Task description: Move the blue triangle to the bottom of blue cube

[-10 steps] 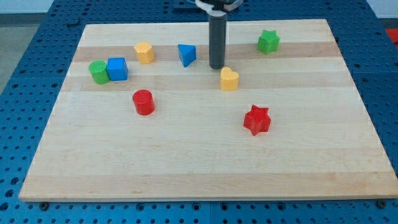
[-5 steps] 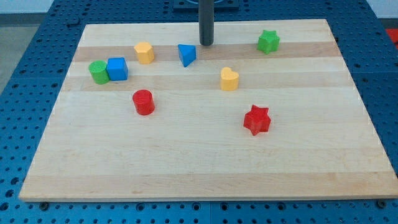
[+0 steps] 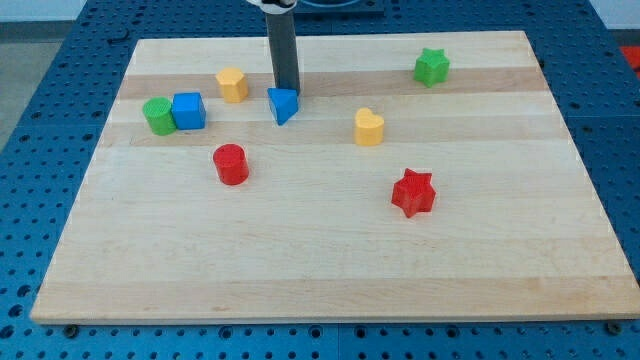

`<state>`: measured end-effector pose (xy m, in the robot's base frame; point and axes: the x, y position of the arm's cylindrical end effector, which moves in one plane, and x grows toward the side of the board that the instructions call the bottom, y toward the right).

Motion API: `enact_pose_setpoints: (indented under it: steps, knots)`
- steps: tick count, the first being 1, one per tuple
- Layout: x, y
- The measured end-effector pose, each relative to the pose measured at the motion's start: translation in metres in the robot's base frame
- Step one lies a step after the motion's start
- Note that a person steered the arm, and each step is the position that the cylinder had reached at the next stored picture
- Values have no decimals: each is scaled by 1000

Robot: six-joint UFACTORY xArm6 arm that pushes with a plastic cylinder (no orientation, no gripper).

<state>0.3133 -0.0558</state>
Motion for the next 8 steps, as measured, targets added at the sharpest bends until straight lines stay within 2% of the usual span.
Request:
enact_pose_setpoints:
  steps: [2,4,7,8]
  knots:
    - [7,21]
    - [8,-21]
    - [40,2]
    - [44,-8]
